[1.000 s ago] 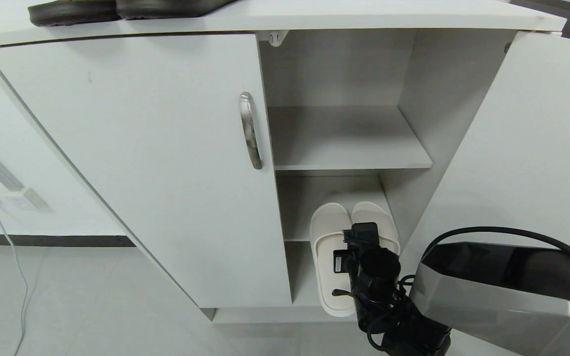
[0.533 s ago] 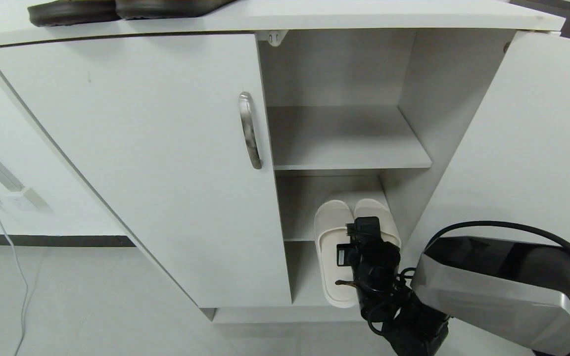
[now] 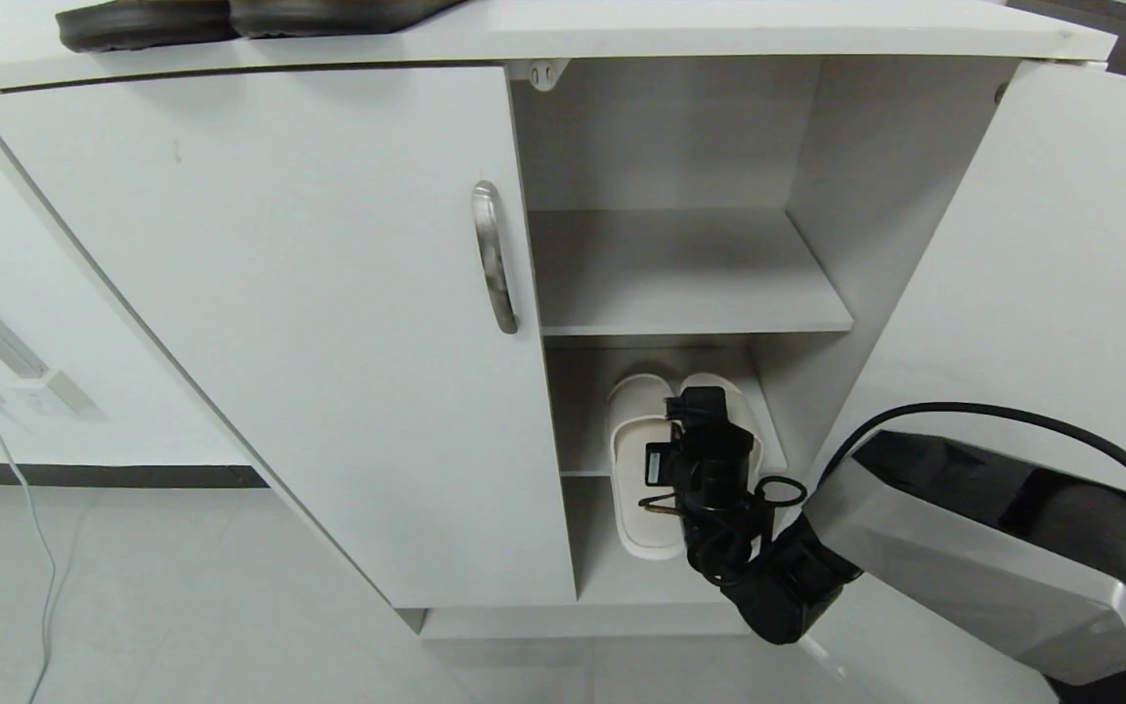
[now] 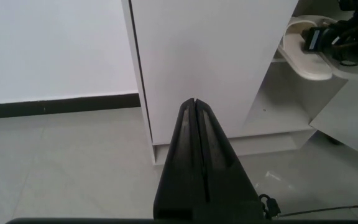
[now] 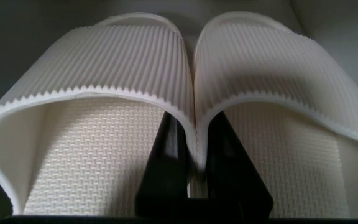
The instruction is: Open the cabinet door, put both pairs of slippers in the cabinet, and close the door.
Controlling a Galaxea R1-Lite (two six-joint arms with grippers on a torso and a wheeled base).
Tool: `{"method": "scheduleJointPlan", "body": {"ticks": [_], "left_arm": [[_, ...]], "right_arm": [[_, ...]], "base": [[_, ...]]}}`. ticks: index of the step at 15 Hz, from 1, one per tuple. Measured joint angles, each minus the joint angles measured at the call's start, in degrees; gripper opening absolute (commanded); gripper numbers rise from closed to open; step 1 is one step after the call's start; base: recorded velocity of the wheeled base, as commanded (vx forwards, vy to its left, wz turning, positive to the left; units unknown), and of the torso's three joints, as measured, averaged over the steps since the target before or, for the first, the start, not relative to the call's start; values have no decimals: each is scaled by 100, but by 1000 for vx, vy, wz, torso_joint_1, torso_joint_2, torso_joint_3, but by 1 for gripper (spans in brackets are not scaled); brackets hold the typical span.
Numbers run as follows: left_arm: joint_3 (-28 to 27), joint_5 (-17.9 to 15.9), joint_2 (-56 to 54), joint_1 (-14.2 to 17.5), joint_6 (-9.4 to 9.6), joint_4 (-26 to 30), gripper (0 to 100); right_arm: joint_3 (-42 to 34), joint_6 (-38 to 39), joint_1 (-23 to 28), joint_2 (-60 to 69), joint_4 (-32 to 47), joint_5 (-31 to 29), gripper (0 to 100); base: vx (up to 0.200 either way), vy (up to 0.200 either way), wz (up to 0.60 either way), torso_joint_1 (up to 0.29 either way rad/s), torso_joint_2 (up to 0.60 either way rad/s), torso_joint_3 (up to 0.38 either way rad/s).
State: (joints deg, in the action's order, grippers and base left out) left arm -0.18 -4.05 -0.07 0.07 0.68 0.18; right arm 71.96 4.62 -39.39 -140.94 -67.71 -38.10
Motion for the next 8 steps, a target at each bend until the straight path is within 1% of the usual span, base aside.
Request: {"method": "scheduleJointPlan", "body": {"ticks": [5,8], "left_arm": [[0,0,0,0,0,-2,0],[0,0,0,0,-2,0,0]], "right_arm": [[924,-39,135,-240,728,0,0],[1279,-41,183,-372,925,-2,0]], "base": [[0,0,0,0,0,0],[0,0,0,0,0,0]]}}
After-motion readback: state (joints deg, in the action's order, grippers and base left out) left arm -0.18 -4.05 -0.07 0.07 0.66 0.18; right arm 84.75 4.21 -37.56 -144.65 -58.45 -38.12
